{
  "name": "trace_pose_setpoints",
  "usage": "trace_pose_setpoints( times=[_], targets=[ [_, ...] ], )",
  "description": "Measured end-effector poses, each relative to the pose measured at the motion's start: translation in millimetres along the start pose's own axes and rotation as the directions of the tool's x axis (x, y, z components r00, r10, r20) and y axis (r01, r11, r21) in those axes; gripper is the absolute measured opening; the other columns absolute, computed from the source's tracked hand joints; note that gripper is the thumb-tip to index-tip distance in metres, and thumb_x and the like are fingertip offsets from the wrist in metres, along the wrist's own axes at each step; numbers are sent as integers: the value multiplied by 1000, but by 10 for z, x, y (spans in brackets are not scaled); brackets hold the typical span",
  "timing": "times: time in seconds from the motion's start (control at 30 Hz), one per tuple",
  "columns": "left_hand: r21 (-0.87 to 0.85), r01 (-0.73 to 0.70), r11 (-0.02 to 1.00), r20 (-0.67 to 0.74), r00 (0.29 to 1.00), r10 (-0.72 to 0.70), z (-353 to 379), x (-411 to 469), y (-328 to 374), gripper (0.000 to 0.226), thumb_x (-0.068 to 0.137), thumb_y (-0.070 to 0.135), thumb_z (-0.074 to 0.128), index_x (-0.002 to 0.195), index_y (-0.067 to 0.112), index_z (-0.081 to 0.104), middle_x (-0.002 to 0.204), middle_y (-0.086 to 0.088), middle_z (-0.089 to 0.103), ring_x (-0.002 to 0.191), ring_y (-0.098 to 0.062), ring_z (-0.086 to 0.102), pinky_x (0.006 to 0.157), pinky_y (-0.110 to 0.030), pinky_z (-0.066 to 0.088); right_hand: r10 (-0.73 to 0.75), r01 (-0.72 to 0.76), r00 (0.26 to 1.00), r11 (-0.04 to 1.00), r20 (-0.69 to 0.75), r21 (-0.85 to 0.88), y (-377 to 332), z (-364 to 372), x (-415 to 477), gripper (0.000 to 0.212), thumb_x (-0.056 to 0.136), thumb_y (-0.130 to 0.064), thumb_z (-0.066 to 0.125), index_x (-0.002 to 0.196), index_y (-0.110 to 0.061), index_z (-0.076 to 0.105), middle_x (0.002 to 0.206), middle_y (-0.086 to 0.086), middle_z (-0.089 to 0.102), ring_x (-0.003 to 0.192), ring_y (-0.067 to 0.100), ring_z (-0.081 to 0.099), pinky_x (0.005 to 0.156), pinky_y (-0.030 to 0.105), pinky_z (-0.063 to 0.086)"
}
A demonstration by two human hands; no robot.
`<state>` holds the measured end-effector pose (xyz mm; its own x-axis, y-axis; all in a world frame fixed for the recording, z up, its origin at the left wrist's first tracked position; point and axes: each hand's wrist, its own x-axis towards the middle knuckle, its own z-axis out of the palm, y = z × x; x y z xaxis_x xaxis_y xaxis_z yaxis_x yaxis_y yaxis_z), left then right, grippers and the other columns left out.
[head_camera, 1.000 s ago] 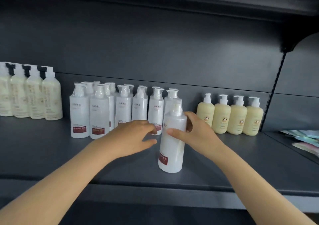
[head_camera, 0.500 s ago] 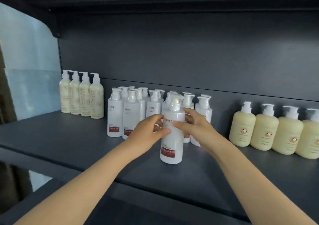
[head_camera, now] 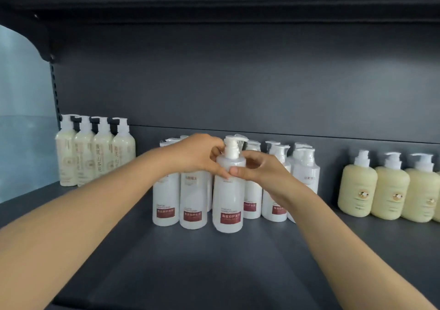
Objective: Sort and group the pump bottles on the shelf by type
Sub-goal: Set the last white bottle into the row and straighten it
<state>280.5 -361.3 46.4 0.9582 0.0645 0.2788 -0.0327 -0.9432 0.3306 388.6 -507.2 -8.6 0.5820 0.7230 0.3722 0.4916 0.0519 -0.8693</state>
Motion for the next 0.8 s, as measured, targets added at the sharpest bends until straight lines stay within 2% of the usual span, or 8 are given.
trace_pose_setpoints(
  times=[0.13,0.2,0.23,0.3,0.37,0.57,0.67,0.8],
  targets=[
    [159,-83,984,78,994,71,-181,214,-130,34,69,37,78,96,18,68,86,14,65,83,-4,59,72,-8,42,20,-18,996,999,-87,28,63,80,123,33,72,-15,79,103,-18,68,108,8,71,104,23,65,90,24,52],
    [232,-110,966,72,993,96,-163,291,-196,32,70,41,77,86,16,65,78,15,62,74,-2,55,61,-6,37,30,-29,990,1000,-140,8,121,121,166,42,67,-20,84,105,-18,68,110,10,69,106,26,64,95,32,51],
    [254,-123,959,70,992,108,-133,323,-234,37,70,42,76,90,12,66,82,13,65,75,-4,55,63,-10,39,35,-37,987,999,-157,-7,142,138,172,44,65,-22,85,105,-18,68,110,10,69,106,26,63,95,33,51],
    [282,-147,948,86,988,128,-65,375,-303,42,69,44,76,98,14,69,97,8,69,87,-9,59,74,-21,45,35,-41,984,999,-174,-31,196,162,166,33,68,-17,83,96,-24,67,103,4,71,100,23,65,88,22,52],
    [325,-172,930,111,983,144,-12,394,-349,42,69,45,75,98,15,69,100,6,70,94,-13,61,82,-28,48,25,-35,985,998,-172,-57,222,201,136,30,70,-15,81,88,-30,63,93,-4,70,90,17,65,80,14,50],
    [351,-160,923,77,987,142,-30,364,-462,36,71,52,71,99,30,68,101,17,68,96,-5,56,88,-28,28,67,-94,990,971,-126,-221,219,228,105,54,69,-21,82,116,-29,56,109,-1,65,99,13,62,86,22,51],
    [307,-166,937,55,986,157,-15,334,-521,33,73,54,68,99,35,67,103,18,68,99,-4,56,93,-31,24,131,-153,986,949,-99,-275,224,263,41,71,69,-17,82,126,-36,43,108,-1,56,89,11,60,75,28,55],
    [317,-176,932,46,984,171,-6,318,-548,31,75,52,67,101,34,65,102,18,67,99,-4,55,91,-28,22,94,-142,984,929,-153,-342,237,332,50,75,69,-20,82,131,-33,43,107,-3,56,83,9,57,61,28,55]
  ],
)
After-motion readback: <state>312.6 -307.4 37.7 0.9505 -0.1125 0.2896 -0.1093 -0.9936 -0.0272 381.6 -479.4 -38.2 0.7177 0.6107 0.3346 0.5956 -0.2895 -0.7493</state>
